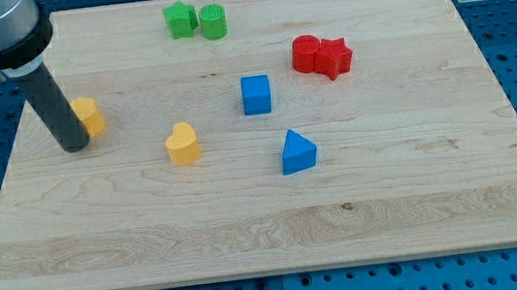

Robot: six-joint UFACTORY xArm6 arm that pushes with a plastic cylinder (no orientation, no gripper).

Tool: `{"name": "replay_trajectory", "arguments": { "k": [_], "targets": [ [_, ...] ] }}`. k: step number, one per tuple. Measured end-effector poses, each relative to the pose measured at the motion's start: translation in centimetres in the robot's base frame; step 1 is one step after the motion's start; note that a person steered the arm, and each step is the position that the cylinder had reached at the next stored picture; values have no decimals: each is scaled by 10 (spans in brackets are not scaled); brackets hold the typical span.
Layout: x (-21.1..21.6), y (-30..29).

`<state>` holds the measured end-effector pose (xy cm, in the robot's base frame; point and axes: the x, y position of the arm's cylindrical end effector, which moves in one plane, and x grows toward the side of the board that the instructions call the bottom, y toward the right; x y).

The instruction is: Place the yellow hexagon at the top left side of the yellow heart

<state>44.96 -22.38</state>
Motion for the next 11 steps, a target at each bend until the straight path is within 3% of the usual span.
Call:
{"name": "replay_trajectory", "arguments": {
  "k": [2, 4, 8, 11],
  "targets": [
    [-27, -59],
    [-32, -57],
    [-30, 44],
    [-30, 68]
  ]
}}
